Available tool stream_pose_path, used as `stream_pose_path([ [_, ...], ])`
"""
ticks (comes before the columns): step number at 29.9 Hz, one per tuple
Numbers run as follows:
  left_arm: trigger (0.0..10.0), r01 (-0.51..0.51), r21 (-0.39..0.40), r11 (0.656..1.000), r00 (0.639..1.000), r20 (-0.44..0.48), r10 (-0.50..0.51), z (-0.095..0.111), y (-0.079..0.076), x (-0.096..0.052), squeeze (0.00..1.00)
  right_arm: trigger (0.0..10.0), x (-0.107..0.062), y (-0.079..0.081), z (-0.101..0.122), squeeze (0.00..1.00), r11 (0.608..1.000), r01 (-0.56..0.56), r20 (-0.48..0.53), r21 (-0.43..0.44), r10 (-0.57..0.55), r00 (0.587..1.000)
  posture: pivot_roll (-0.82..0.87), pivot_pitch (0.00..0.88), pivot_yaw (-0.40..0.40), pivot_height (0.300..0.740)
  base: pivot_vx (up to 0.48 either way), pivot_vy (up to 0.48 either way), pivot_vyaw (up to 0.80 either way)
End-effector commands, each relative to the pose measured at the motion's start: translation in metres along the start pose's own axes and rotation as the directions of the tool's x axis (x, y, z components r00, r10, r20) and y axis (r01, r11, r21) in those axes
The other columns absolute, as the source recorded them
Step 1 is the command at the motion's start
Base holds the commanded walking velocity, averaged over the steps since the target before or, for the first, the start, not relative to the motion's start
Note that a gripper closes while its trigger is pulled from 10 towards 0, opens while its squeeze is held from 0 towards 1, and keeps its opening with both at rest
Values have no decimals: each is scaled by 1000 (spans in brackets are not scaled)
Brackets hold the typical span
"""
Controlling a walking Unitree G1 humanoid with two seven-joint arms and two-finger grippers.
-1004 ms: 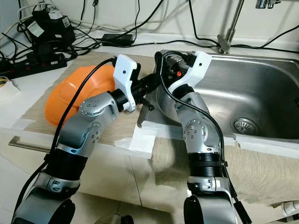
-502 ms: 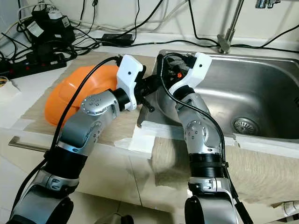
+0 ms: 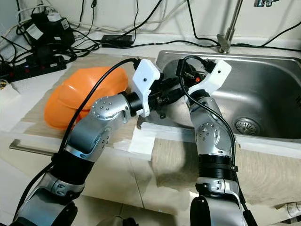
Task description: Kitchen organization
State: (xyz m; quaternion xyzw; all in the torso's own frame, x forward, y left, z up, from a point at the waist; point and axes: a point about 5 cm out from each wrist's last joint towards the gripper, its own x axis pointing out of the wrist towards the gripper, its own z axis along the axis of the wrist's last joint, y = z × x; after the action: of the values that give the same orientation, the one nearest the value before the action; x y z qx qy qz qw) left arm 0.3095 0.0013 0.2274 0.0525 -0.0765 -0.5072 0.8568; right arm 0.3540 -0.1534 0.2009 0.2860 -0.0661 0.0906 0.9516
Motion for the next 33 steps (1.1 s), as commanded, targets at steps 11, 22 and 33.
stream_pose_path([
  [11,10000,-15,19,1000,1000,11,15,7,7,-1,1000,0,1,0,-1,0,1000,16,-7,-17,-16,1000,-37,0,114,740,0,0,0],
  [22,10000,-39,22,999,999,13,39,9,14,-3,1000,0,-6,-45,-10,0,944,247,3,-219,-252,968,-29,0,118,740,0,0,0],
  [33,10000,-45,17,999,999,0,45,8,18,-5,1000,0,-7,-68,-16,0,696,156,-71,-701,-285,956,-27,0,126,740,0,0,0],
])
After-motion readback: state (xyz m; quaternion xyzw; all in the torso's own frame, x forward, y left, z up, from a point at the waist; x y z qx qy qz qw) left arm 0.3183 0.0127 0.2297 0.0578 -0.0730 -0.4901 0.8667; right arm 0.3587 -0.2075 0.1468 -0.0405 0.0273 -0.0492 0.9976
